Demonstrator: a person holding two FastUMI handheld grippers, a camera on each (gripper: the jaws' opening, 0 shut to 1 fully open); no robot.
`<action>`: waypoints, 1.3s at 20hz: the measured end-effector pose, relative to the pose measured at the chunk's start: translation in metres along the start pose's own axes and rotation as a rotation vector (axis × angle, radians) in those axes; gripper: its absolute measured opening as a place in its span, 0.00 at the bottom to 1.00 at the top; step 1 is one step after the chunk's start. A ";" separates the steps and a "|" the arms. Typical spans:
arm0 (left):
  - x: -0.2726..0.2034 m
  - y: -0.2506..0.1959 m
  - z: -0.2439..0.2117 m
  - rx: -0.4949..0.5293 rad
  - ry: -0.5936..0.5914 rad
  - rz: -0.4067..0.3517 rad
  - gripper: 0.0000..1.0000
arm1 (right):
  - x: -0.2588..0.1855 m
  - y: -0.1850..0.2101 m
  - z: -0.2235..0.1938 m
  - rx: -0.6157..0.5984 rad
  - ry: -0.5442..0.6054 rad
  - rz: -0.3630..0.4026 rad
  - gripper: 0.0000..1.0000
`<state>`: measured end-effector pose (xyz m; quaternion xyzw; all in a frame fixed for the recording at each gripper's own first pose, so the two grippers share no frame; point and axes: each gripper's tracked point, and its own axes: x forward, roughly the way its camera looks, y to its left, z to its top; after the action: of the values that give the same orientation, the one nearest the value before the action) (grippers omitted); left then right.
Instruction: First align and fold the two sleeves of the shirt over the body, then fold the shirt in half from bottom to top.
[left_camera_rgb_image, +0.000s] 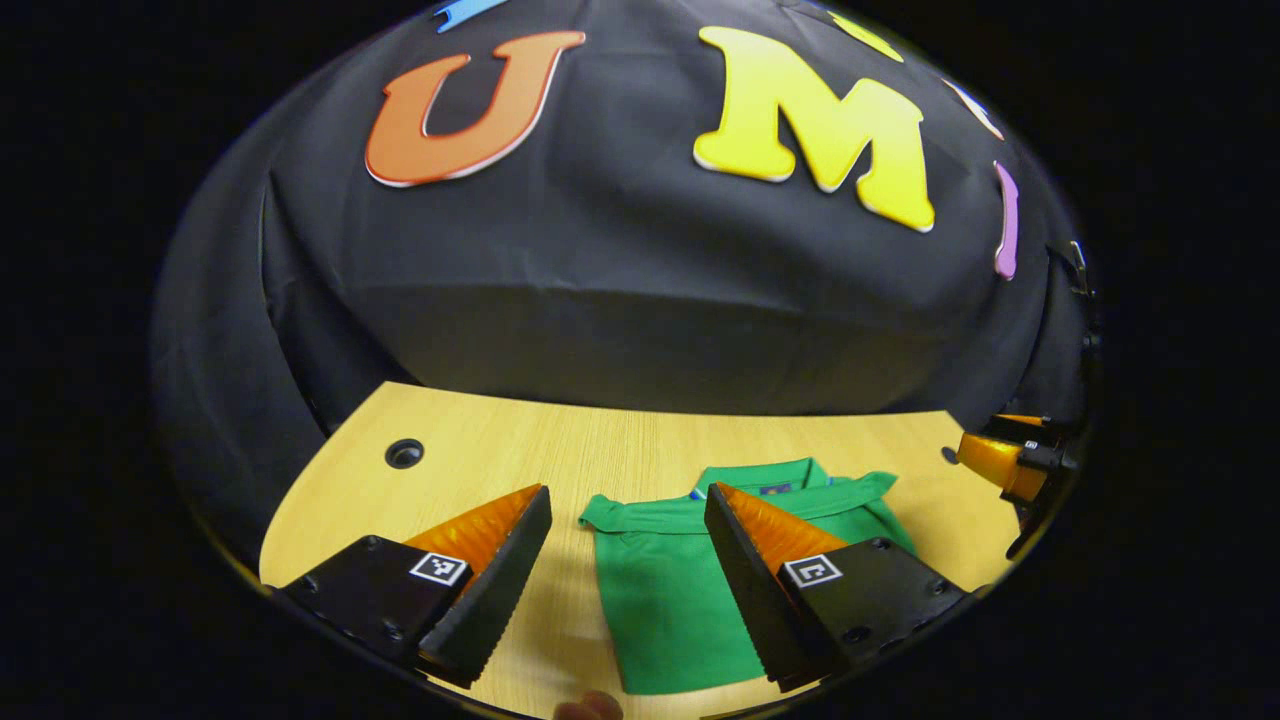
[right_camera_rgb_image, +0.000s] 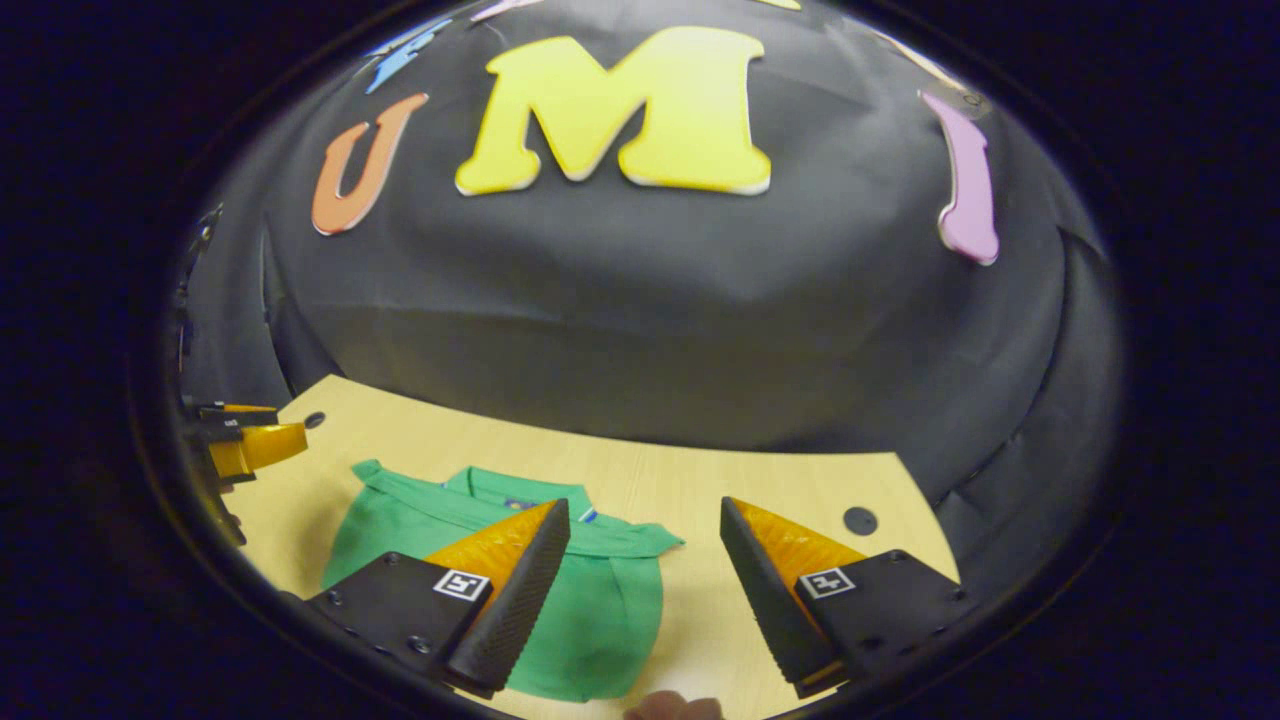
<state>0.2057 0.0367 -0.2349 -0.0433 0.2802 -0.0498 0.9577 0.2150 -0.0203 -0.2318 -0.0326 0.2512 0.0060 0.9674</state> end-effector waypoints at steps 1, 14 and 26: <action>-0.025 -0.005 0.017 0.002 -0.040 -0.010 0.99 | -0.027 0.004 0.015 0.004 -0.040 0.006 0.96; -0.313 -0.065 0.093 0.045 -0.489 0.001 0.98 | -0.305 0.021 0.063 0.013 -0.375 -0.077 0.95; -0.349 -0.073 0.039 0.044 -0.430 0.000 0.98 | -0.375 0.042 0.037 0.031 -0.443 -0.128 0.95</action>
<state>-0.0707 0.0080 -0.0088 -0.0318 0.0684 -0.0456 0.9961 -0.0957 0.0262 -0.0195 -0.0316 0.0302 -0.0524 0.9977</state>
